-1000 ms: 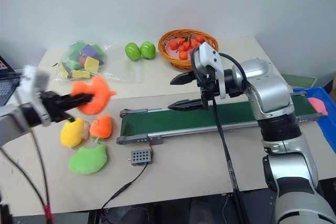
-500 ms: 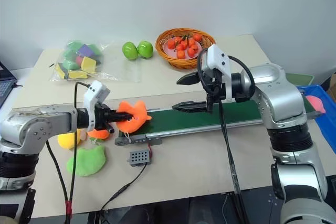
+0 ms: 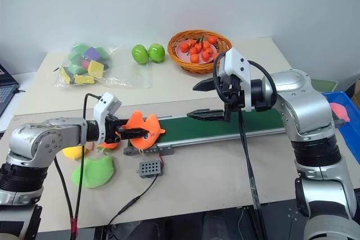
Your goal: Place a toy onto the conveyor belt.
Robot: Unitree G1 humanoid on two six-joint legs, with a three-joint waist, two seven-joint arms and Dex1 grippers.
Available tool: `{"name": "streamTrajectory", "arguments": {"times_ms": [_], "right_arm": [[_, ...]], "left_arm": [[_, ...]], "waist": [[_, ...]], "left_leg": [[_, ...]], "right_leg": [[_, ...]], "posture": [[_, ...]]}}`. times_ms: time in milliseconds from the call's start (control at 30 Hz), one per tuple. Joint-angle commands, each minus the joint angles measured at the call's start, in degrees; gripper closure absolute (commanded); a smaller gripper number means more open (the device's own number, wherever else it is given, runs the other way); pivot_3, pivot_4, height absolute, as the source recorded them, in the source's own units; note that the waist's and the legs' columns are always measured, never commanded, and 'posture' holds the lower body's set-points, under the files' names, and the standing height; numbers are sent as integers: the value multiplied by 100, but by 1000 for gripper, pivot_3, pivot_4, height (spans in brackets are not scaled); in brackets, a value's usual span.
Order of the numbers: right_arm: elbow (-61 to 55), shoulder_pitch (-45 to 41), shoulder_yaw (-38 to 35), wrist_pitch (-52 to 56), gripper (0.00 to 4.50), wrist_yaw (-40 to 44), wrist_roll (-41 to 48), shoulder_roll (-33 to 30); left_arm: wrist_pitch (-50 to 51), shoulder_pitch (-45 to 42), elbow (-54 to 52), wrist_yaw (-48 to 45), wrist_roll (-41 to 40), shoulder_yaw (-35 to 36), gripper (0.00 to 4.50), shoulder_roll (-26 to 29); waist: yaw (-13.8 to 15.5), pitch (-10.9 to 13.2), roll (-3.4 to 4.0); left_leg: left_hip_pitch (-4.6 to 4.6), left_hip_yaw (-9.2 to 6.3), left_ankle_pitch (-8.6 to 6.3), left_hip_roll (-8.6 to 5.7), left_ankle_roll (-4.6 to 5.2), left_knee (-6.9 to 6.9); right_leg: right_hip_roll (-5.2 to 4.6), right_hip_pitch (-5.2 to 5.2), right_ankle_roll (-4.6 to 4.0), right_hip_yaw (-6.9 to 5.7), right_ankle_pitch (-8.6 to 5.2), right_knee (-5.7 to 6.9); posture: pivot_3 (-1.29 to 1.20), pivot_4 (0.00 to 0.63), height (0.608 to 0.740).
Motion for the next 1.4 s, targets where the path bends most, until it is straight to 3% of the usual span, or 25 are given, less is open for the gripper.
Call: {"name": "streamTrajectory", "arguments": {"times_ms": [33, 400, 500, 600, 700, 767, 1000, 1400], "right_arm": [[-86, -105, -181, -49, 0, 21, 143, -50], [-74, -125, -202, -49, 0, 42, 154, -63], [-56, -44, -273, -83, 0, 51, 105, -187], [-75, 17, -297, -34, 0, 86, 130, -291], [79, 89, -247, -150, 0, 129, -45, -439], [206, 134, -237, -264, 0, 109, -144, -478], [250, 205, -561, -115, 0, -1, 159, -471], [210, 221, -741, 182, 0, -153, 536, -423]], "left_arm": [[-48, -282, -191, 32, -23, 317, 21, 13], [-336, -753, -517, -237, -53, 678, 21, 308], [-1071, -334, -1320, -1009, 41, 911, 21, 983], [-1143, -67, -1438, -1123, 117, 999, 21, 1381], [-2143, 296, -1356, -1156, 1212, 497, 21, 1883], [-2405, 304, -1375, -1200, 1275, 490, 21, 1812], [-1926, 100, -1458, -1303, 272, 982, 21, 1255], [-1710, -340, -1390, -1136, -179, 1043, 21, 1081]], "waist": [[7, 0, 0], [38, 0, 0], [-3, 1, -2], [-16, 1, -1], [-10, 2, -1], [16, 2, -1], [93, 3, -1], [101, 3, -1]], "left_leg": [[-1, 0, 0, 0, 0, 1], [-6, 0, -1, -1, 1, 11], [-24, 0, -1, 0, 1, 14], [-41, 0, -1, -3, 1, 13], [-39, 2, -1, -3, 1, 17], [-40, 2, 0, -4, 1, 19], [-42, 5, 0, -3, 1, 35], [-45, 5, -1, -4, 1, 62]], "right_leg": [[0, 0, 0, 0, 0, 0], [-1, 0, 4, -2, 2, 0], [0, -16, 4, -2, 3, 1], [-4, -38, 3, -2, 3, 4], [-3, -35, 2, -6, 3, 2], [-3, -35, 0, -6, 5, -1], [-3, -36, -1, -4, 6, 2], [-3, -31, 1, -4, 11, 8]], "posture": [[0, 150, 740], [0, 150, 740], [0, 150, 740], [0, 150, 740], [0, 150, 740], [0, 150, 740], [0, 150, 740], [0, 150, 740]]}}
